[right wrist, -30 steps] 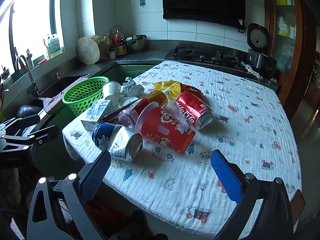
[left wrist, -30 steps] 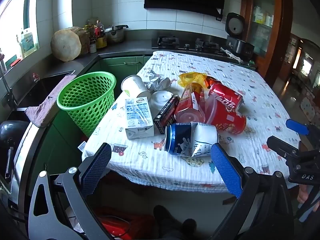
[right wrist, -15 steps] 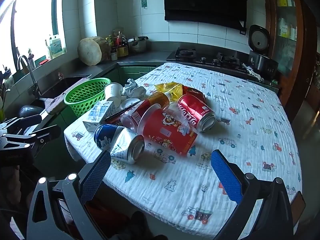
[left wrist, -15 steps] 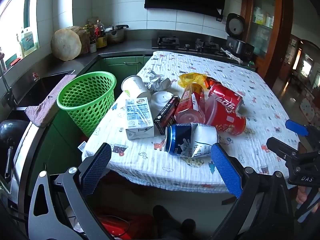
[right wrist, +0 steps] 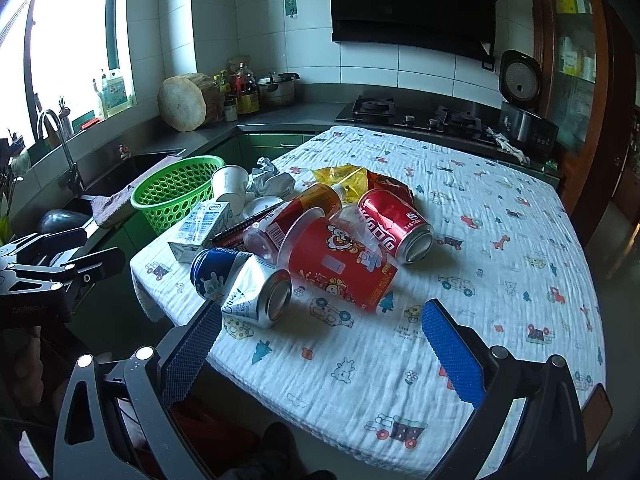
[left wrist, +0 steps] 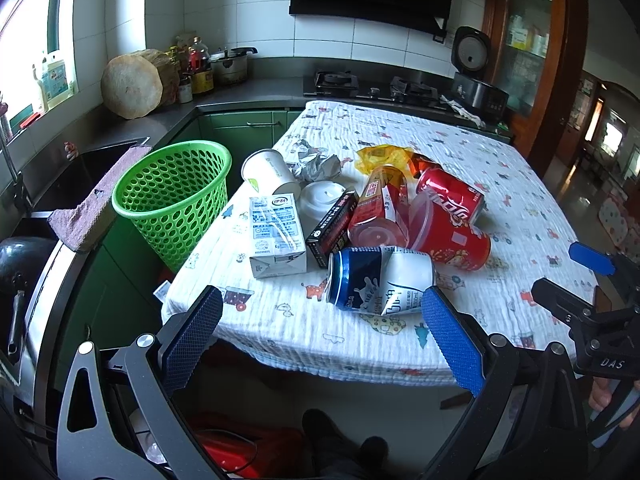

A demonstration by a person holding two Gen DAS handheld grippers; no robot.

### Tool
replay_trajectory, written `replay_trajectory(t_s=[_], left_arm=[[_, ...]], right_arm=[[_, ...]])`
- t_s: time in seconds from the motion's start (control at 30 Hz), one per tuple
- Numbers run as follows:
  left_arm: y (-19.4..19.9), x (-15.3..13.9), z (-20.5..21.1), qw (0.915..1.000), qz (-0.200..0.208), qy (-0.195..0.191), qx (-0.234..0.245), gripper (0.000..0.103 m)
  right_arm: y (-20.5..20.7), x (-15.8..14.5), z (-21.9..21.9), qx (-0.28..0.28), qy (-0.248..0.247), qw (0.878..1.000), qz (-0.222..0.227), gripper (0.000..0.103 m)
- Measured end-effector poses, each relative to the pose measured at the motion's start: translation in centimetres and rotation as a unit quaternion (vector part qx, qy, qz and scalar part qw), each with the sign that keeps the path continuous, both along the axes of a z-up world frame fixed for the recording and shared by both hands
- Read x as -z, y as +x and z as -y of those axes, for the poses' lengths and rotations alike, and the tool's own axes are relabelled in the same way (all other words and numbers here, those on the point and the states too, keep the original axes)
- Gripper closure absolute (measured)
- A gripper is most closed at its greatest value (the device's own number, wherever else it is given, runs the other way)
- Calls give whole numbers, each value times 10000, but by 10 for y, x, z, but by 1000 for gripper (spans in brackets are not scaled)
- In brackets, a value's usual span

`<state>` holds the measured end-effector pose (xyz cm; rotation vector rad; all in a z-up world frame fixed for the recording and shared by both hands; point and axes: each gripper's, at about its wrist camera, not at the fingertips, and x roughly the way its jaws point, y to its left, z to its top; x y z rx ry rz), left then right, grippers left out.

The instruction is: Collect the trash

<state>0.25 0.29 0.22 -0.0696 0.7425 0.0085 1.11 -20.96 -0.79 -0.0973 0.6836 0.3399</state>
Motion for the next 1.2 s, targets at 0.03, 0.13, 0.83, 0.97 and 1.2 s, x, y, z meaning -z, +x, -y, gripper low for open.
replay_trajectory(t_s=[0.03, 0.13, 0.83, 0.97, 1.2], left_arm=[[0, 0, 0, 10000, -2, 6, -1, 5], [0, 0, -1, 10000, -4, 3, -3, 5], [-1, -1, -5, 10000, 34, -55, -73, 5], [-1, -1, -5, 10000, 31, -60, -70, 5], [0, 0, -5, 9999, 30, -61, -76, 5]], right_arm=[[0, 0, 0, 0, 4, 10000, 0, 6], [0, 0, 0, -5, 5, 10000, -4, 6], [1, 1, 0, -43, -12, 10000, 21, 6], [1, 1, 1, -65, -19, 10000, 23, 6], [3, 3, 1, -121, -46, 9999, 7, 6]])
